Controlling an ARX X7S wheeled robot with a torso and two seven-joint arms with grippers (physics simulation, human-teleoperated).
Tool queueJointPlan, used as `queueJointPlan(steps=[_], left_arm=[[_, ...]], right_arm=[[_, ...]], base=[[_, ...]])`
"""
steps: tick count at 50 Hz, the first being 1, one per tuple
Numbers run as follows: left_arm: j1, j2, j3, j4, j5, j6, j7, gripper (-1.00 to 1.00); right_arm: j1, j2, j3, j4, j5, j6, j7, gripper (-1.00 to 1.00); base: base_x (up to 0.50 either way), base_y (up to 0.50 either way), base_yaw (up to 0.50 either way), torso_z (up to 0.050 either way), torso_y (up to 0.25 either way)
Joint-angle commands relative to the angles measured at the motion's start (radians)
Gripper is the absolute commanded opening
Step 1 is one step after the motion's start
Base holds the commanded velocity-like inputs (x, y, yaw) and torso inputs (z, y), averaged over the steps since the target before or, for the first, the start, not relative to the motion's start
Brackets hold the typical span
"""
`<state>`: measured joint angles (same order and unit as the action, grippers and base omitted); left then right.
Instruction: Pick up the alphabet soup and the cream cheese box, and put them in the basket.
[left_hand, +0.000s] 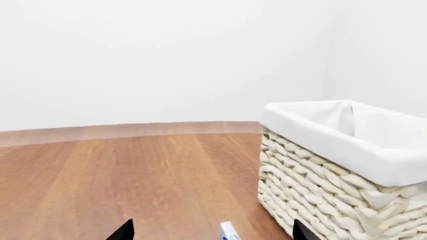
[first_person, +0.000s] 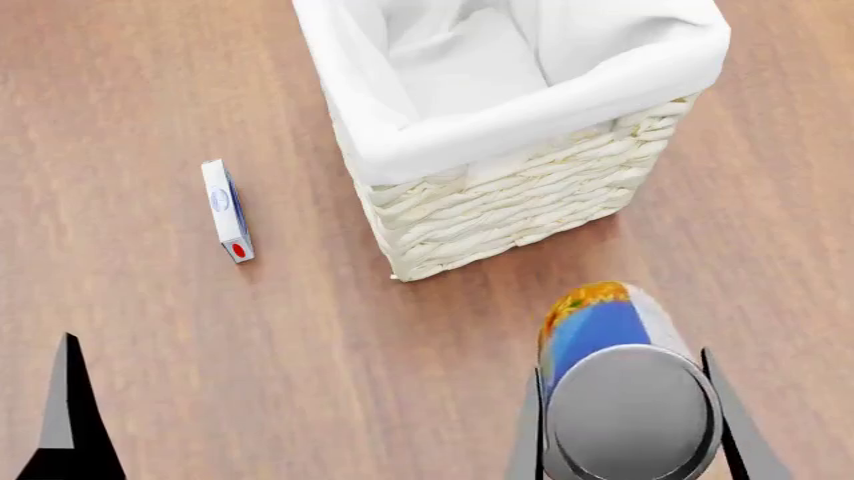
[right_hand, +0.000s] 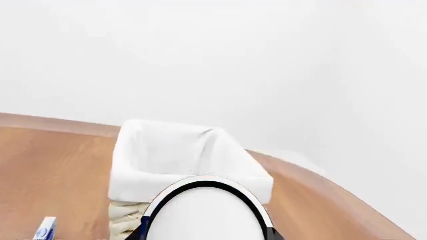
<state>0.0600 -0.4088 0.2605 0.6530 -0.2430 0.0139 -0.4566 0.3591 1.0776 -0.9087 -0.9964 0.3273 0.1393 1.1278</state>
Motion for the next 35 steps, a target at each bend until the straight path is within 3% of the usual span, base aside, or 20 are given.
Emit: queueJointPlan(steps=[1,3,6,7,13,19,24,25,33,35], left_arm=[[0.004,-0.002,0.014,-0.004,0.007,0.006,0.004,1.0],[0.002,-0.003,0.017,0.002,0.008,0.001,0.004,1.0],[-0.006,-0.004,0.017,-0.001,0.002,-0.003,0.006,1.0],[-0.006,-0.004,0.017,-0.001,0.0,-0.003,0.006,1.0],[-0.007,-0.006,0.023,0.013,-0.011,-0.001,0.012,1.0],[0.003,-0.011,0.026,0.025,-0.021,0.007,0.017,1.0],[0.01,-0.013,0.023,0.03,-0.022,0.014,0.014,1.0],[0.011,-0.013,0.025,0.031,-0.02,0.015,0.014,1.0],[0.009,-0.014,0.03,0.038,-0.021,0.013,0.013,1.0],[0.007,-0.014,0.027,0.031,-0.021,0.016,0.013,1.0]], right_arm=[[1.122,0.056,-1.0,-0.051,0.259,-0.066,0.317,-1.0],[1.422,0.009,-1.267,-0.042,0.345,-0.144,0.317,-1.0],[1.872,-0.015,-1.205,0.106,0.441,-0.304,0.165,-1.0],[1.955,-0.021,-1.193,0.132,0.458,-0.33,0.132,-1.0],[1.949,-0.095,-1.115,0.406,0.622,-0.427,-0.05,-1.0],[1.915,-0.235,-1.032,0.759,0.904,-0.493,-0.343,-1.0],[1.879,-0.357,-0.998,0.996,1.16,-0.42,-0.597,-1.0],[1.879,-0.381,-1.004,1.045,1.149,-0.405,-0.573,-1.0],[1.853,-0.572,-0.986,1.45,1.385,-0.182,-0.838,-1.0],[1.859,-0.619,-1.019,1.529,1.348,-0.153,-0.851,-1.0]], base=[[0.0,0.0,0.0,0.0,0.0],[0.0,0.0,0.0,0.0,0.0],[0.0,0.0,0.0,0.0,0.0],[0.0,0.0,0.0,0.0,0.0],[0.0,0.0,0.0,0.0,0.0],[0.0,0.0,0.0,0.0,0.0],[0.0,0.0,0.0,0.0,0.0],[0.0,0.0,0.0,0.0,0.0],[0.0,0.0,0.0,0.0,0.0],[0.0,0.0,0.0,0.0,0.0]])
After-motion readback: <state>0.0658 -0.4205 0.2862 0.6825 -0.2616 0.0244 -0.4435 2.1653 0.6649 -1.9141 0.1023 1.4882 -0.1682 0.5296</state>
